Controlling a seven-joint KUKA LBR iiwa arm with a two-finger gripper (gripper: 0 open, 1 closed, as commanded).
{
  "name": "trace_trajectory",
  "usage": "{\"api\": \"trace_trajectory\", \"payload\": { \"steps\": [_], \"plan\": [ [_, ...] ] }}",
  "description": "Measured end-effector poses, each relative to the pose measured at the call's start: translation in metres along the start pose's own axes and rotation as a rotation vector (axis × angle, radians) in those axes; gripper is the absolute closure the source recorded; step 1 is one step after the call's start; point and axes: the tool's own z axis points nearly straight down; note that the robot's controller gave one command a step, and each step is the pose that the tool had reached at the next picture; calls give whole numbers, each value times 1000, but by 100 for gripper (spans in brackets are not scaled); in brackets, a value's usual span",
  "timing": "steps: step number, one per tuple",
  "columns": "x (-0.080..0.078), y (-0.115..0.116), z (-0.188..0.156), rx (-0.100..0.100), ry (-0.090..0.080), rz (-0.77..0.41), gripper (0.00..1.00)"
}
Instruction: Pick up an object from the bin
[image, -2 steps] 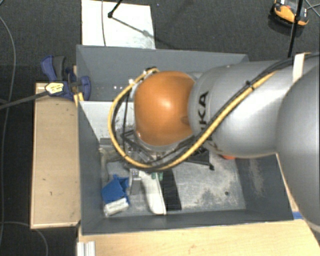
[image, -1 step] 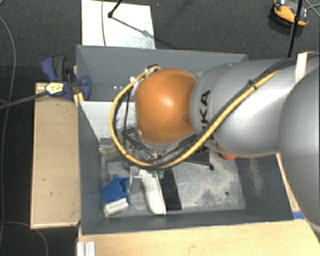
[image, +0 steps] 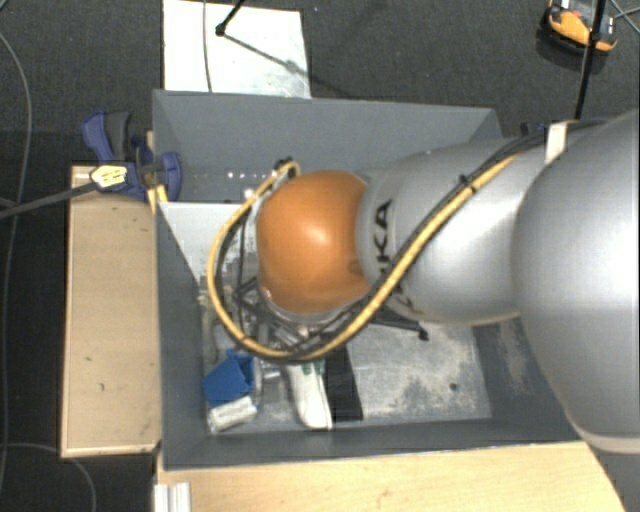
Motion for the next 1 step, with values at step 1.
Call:
{"api": "trace_trajectory", "payload": {
  "steps": [1],
  "plan": [
    [-1,3,16,0,1,-135,0]
  ]
}}
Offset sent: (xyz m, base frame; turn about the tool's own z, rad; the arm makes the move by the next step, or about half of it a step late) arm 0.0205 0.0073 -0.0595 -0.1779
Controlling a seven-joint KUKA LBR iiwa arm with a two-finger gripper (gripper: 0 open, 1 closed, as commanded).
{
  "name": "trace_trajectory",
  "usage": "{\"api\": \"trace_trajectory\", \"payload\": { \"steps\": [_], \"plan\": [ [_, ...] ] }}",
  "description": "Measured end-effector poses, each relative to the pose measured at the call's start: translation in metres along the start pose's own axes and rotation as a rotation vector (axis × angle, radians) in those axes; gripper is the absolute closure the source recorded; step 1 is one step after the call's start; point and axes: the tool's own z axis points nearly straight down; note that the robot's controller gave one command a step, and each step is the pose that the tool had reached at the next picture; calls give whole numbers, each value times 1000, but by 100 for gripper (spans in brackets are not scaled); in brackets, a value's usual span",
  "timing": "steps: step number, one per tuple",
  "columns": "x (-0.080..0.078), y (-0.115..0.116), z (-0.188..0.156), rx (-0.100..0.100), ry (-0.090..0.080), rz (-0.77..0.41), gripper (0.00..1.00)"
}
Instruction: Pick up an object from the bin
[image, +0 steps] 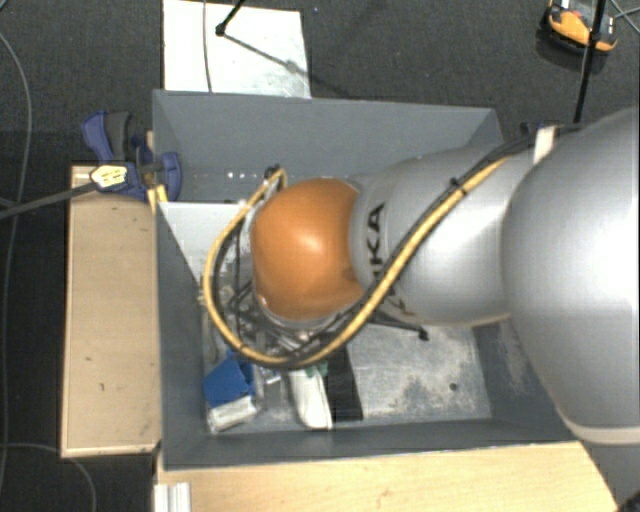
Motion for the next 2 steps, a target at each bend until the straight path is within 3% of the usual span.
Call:
{"api": "trace_trajectory", "payload": {
  "steps": [1,2],
  "plan": [
    [-19,-2,38,-1,-4,-38,0],
    [-20,14,72,5,6,-139,0]
  ]
}}
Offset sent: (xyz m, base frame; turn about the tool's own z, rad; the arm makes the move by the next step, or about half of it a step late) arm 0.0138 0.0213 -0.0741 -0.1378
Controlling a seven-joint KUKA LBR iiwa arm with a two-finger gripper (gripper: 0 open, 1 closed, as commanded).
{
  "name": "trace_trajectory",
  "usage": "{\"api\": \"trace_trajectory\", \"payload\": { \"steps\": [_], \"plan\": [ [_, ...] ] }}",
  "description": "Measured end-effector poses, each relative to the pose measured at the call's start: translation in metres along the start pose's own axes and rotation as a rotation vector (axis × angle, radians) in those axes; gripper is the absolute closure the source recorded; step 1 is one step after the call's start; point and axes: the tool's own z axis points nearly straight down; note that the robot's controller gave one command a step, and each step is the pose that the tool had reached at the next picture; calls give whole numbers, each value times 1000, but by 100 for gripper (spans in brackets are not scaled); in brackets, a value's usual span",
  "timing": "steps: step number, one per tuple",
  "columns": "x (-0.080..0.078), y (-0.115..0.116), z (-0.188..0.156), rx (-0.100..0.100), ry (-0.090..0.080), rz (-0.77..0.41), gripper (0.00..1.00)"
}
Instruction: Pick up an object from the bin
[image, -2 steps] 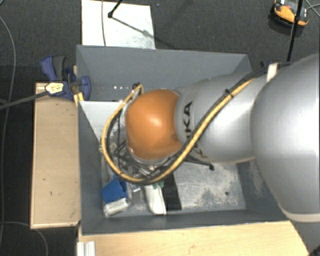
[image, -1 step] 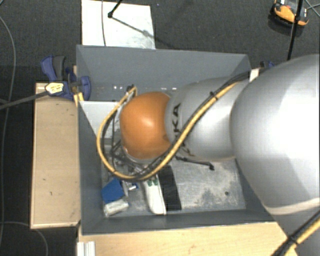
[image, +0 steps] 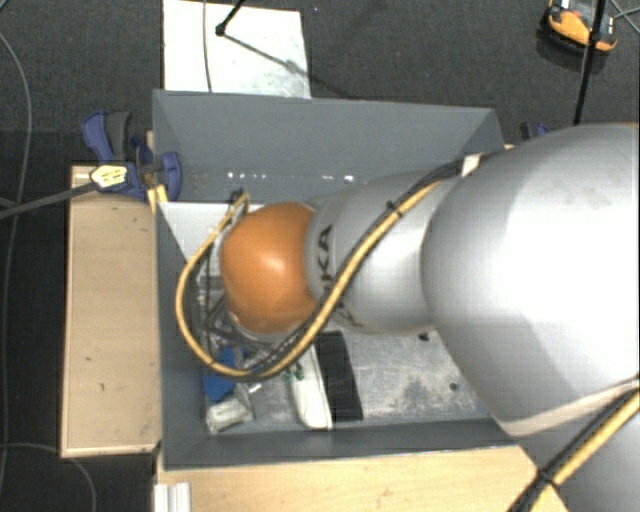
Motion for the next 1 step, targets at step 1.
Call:
{"api": "trace_trajectory", "payload": {
  "steps": [1],
  "plan": [
    [8,-14,-5,-13,-23,146,100]
  ]
}}
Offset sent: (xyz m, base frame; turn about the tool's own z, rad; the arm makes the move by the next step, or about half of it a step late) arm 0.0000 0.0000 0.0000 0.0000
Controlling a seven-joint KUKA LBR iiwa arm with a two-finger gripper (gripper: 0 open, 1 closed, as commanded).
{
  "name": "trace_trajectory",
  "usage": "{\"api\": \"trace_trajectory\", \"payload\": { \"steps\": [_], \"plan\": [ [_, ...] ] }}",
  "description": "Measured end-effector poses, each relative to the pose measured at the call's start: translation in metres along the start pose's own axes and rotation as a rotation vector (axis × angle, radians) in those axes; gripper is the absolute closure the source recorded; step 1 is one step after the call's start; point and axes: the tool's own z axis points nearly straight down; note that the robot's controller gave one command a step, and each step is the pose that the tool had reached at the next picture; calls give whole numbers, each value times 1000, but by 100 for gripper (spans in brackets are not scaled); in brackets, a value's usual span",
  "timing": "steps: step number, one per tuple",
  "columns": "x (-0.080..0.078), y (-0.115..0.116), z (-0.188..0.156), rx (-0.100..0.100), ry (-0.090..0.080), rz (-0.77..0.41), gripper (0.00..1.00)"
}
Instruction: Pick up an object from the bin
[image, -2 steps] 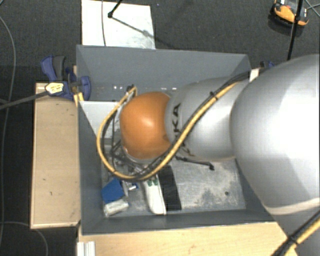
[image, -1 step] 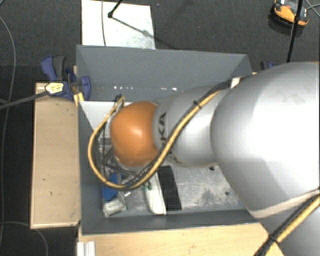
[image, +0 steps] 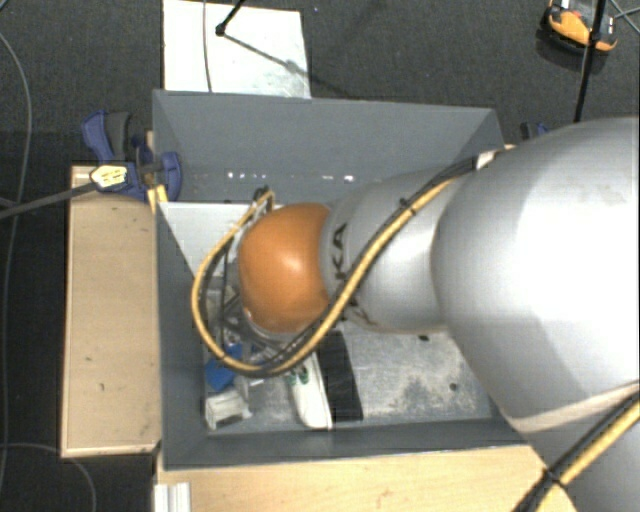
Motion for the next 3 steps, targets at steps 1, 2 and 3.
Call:
{"api": "trace_trajectory", "payload": {
  "steps": [1,2,3],
  "plan": [
    [0,-1,0,1,0,2,100],
    [0,-1,-3,0,-1,3,100],
    [-1,0,-12,0,-6,4,100]
  ]
}}
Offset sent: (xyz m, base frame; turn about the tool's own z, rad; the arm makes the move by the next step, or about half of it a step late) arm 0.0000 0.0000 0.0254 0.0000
